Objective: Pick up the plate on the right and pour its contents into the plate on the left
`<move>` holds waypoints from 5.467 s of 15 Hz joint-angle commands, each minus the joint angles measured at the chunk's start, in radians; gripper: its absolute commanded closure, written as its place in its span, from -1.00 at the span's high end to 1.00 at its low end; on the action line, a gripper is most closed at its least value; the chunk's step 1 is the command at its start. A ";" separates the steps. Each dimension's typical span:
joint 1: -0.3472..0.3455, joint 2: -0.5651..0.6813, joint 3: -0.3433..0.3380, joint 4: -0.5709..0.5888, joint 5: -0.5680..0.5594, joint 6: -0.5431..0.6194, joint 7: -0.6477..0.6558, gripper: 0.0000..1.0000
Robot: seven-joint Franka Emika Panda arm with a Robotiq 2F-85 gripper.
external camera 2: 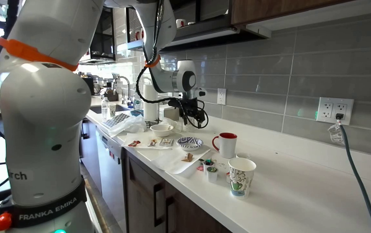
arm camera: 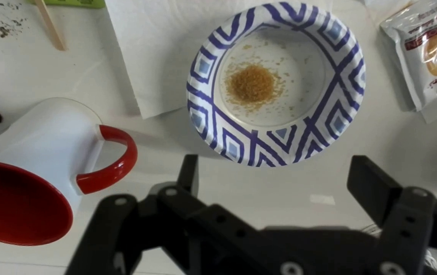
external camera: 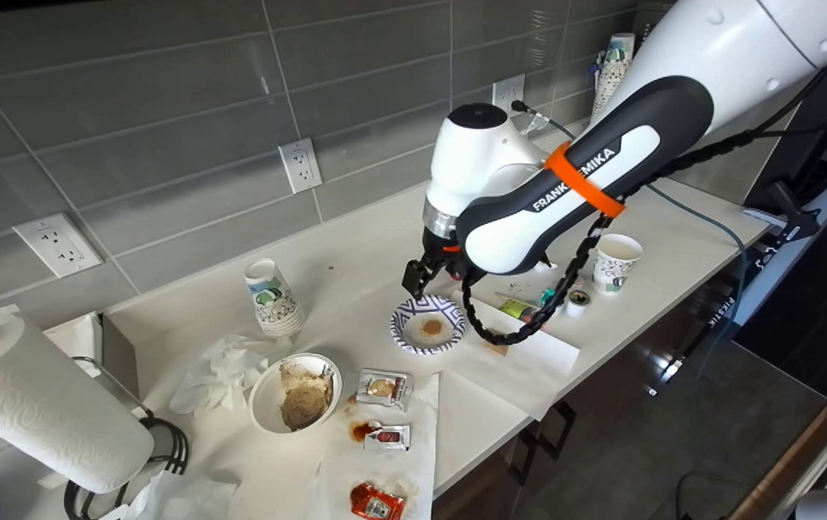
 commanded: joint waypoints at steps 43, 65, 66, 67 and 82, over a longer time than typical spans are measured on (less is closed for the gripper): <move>0.045 0.340 -0.091 0.327 -0.022 -0.078 -0.254 -0.05; 0.049 0.341 -0.093 0.349 -0.021 -0.081 -0.248 -0.97; 0.047 0.341 -0.092 0.349 -0.019 -0.081 -0.248 -0.98; 0.044 0.341 -0.088 0.349 -0.015 -0.080 -0.251 -0.96; 0.008 0.246 -0.029 0.263 0.024 -0.035 -0.250 -0.96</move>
